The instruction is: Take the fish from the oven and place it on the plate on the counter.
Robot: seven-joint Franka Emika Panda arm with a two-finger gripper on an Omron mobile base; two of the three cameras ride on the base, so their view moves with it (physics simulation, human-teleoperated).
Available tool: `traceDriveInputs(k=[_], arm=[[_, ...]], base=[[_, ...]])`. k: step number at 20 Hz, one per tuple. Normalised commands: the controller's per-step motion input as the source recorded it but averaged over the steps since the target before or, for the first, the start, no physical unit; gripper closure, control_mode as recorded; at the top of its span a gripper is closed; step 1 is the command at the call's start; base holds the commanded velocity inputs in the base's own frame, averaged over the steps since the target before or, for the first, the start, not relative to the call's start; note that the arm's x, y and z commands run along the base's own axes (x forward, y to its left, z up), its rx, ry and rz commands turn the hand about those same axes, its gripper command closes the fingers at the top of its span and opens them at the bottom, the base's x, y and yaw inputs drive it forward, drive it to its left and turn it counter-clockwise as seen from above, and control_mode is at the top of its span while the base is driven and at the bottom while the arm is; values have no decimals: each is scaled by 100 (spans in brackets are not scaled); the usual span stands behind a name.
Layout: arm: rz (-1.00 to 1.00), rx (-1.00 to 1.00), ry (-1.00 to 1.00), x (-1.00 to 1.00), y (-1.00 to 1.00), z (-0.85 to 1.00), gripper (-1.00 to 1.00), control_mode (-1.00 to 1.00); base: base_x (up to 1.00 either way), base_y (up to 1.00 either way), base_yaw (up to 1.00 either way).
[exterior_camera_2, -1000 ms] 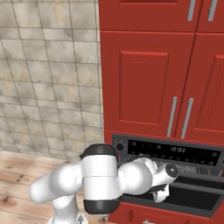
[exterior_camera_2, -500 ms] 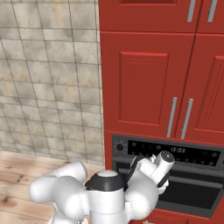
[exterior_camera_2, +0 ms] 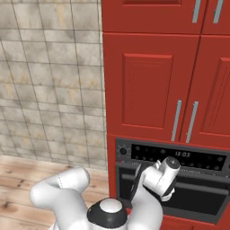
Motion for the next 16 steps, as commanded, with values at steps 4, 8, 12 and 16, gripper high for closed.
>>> traceDriveInputs(k=[4,8,12,16], arm=[[0,0,8,-100,-89,-100,100,-100],[0,-2,1,-100,-91,-100,100,-100],[0,-9,0,-100,-94,-100,100,-100],[5,-13,0,-100,-99,-100,100,-100]], base=[[0,0,0],[0,0,0],[0,0,0],[0,0,0]])
